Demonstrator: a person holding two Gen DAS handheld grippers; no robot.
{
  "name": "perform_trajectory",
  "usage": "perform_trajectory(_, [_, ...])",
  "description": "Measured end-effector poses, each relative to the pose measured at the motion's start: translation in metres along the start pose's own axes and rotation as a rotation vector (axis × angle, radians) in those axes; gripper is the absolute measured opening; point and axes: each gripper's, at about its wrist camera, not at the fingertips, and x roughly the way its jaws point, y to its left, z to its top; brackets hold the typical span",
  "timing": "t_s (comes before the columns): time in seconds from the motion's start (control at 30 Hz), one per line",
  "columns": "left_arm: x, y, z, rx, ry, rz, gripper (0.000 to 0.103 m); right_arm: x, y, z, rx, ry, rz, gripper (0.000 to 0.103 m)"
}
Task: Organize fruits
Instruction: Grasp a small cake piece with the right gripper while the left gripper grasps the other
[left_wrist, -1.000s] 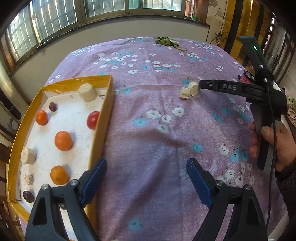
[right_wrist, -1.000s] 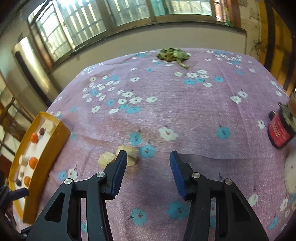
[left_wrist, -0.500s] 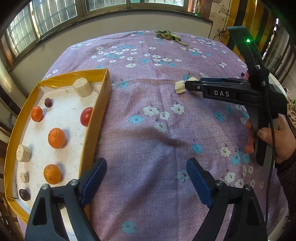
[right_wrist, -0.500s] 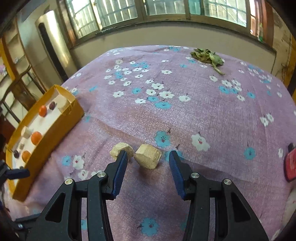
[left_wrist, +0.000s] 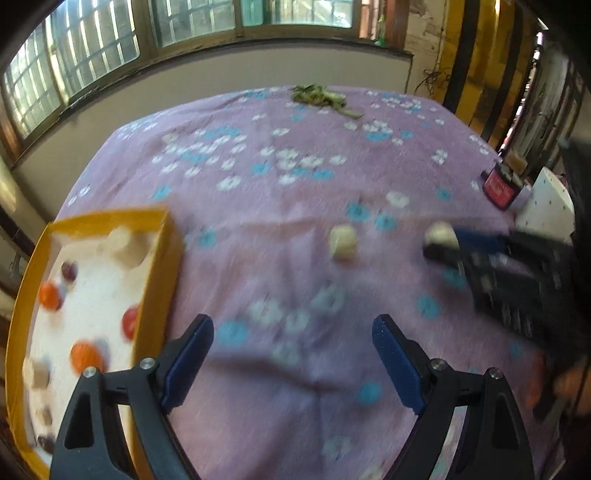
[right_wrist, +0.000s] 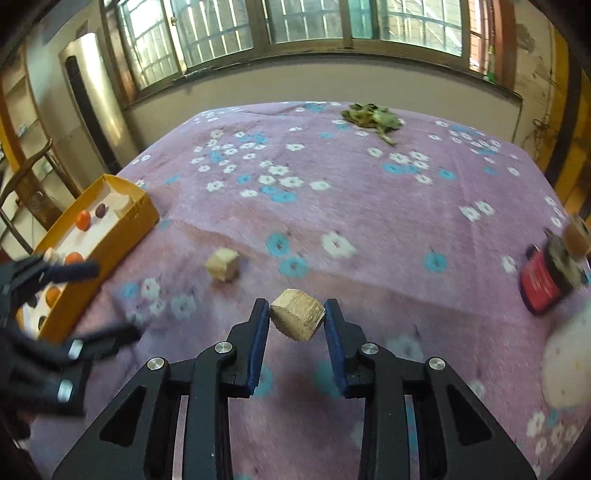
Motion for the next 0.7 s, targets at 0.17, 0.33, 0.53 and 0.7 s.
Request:
perform_trajectory(0.17, [0.028,-0.022,0.029,0.033,-0.042,-0.006,0.079,-0.011,-0.014,-0.023,0.039,0.010,-0.010,0.030])
perform_trajectory(0.33, [0.054,-0.033,0.036,0.038,-0.003,-0.046,0.037,-0.015,-0.026,-0.035,0.080,0.011,-0.015,0.030])
perform_trajectory(0.53, [0.059,-0.033,0.032,0.029,0.000,-0.081,0.021,-0.024,-0.033,-0.041,0.107,-0.012,-0.028,0.030])
perform_trajectory(0.7, [0.044,-0.037,0.021,0.058,-0.009,-0.083,0.021,-0.030,-0.036,-0.047,0.138,-0.018,-0.029,0.030])
